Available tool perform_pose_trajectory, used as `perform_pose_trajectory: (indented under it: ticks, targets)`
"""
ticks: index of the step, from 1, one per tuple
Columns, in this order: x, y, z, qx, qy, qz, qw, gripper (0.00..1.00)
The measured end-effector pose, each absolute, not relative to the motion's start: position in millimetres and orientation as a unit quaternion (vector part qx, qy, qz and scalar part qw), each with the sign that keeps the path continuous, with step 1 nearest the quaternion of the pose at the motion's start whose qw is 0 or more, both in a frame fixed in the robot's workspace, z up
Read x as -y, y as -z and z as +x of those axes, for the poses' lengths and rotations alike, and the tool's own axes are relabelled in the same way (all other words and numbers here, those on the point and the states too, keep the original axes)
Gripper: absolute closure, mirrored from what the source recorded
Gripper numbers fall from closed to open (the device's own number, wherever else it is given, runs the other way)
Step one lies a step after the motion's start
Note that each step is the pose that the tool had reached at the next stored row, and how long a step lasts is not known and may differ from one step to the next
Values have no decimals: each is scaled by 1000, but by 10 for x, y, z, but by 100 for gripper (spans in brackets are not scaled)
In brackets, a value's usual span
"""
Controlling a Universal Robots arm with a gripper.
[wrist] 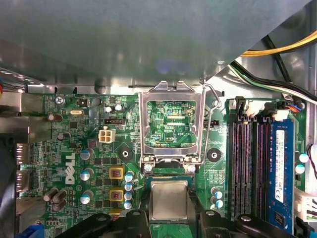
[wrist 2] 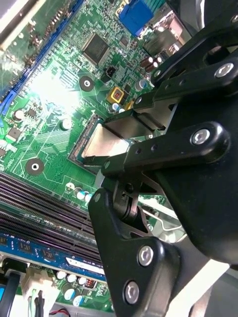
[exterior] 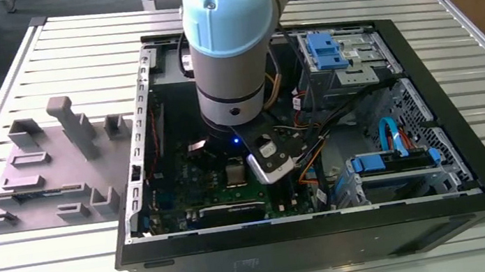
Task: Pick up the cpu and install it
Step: 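Place the cpu into insertion slot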
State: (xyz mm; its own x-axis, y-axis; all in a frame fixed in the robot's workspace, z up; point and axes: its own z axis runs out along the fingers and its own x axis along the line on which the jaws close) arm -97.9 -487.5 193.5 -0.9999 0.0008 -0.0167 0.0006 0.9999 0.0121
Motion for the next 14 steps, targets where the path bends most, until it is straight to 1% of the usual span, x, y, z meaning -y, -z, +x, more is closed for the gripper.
perform_pose_trajectory:
  ticks: [9,12,14]
  targets:
    - [4875,-1923,-979,-1000,-6,0,8,58]
    - [4875,-1923,-979,-1000,-6,0,8,62]
    - [4875,-1922,-979,-1000,-6,0,8,62]
